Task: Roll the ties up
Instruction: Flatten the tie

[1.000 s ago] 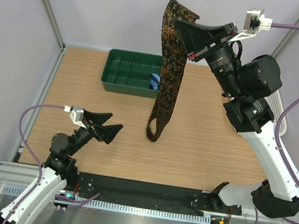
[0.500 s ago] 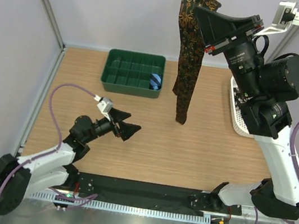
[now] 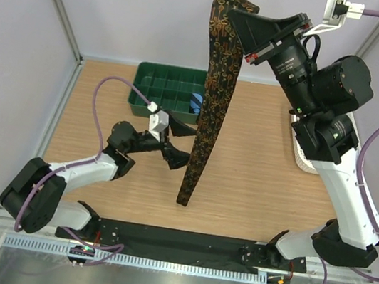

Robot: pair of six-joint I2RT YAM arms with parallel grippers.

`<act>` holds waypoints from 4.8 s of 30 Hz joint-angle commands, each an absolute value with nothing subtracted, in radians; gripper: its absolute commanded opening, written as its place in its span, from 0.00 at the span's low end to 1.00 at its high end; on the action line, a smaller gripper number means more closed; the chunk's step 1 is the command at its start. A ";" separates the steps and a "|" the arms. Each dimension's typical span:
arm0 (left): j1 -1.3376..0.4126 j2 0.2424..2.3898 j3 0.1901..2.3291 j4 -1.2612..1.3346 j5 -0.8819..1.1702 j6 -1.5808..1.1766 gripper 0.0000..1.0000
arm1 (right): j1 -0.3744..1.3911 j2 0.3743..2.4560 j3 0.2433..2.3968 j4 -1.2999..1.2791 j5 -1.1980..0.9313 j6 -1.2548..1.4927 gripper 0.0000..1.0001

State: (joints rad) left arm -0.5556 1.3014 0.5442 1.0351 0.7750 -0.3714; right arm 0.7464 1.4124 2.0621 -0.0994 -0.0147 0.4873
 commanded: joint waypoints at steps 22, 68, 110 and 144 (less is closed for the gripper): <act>-0.641 1.362 0.667 1.086 0.870 -0.330 1.00 | 0.752 1.405 2.140 -0.006 -0.160 0.538 0.02; -0.808 1.548 0.519 1.155 0.764 -0.301 0.57 | 0.750 1.384 2.072 0.055 0.069 0.268 0.01; -0.831 0.883 1.052 -0.110 0.666 -1.137 0.15 | 0.098 1.502 1.536 -0.325 0.194 0.417 0.05; -0.795 1.252 1.603 -0.091 0.523 -1.365 0.20 | 0.221 0.968 0.851 0.792 -1.058 0.551 0.81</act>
